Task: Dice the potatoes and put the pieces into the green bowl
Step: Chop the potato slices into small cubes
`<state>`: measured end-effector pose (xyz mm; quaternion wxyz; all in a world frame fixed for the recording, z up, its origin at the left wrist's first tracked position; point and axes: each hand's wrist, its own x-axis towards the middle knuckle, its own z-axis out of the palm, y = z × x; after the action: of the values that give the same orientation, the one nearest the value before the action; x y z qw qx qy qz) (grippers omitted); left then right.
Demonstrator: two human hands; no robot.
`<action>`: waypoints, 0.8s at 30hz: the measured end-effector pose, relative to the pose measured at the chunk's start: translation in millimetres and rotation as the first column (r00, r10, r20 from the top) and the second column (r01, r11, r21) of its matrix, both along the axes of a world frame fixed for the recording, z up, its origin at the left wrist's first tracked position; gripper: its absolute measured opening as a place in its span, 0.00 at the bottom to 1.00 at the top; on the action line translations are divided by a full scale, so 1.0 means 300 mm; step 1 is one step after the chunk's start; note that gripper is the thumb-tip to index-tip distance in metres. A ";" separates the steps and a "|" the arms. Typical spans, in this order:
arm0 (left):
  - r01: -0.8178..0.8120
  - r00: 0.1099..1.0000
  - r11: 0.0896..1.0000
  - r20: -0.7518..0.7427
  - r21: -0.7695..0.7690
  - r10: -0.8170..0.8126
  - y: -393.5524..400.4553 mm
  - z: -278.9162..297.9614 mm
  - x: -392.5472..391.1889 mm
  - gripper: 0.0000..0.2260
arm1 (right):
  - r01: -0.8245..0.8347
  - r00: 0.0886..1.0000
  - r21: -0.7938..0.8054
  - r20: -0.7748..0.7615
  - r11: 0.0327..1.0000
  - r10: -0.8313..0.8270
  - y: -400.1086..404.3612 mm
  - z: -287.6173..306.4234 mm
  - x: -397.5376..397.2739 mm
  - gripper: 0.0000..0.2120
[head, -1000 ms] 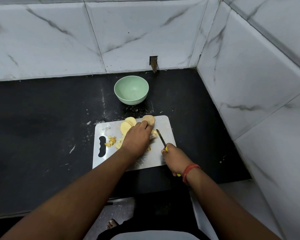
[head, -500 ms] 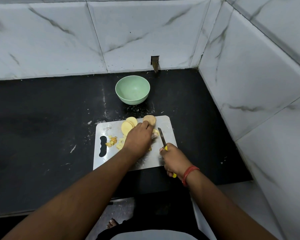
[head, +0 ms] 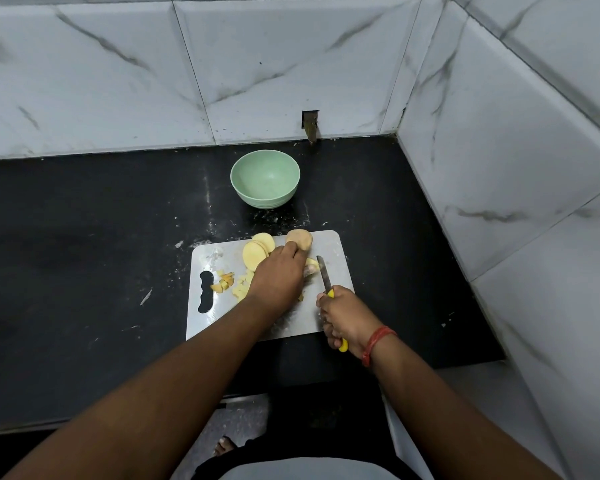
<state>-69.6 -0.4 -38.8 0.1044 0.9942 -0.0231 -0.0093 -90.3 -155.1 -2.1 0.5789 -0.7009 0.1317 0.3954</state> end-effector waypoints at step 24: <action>-0.049 0.996 0.949 0.059 -0.310 0.071 0.003 -0.030 0.015 0.18 | 0.083 0.909 -0.307 0.413 0.948 0.054 0.002 -0.087 0.060 0.04</action>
<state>-65.2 0.4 -47.8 0.2577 0.9657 0.0025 0.0322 -72.3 -154.5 -28.3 0.4761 -0.8518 0.0727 0.2062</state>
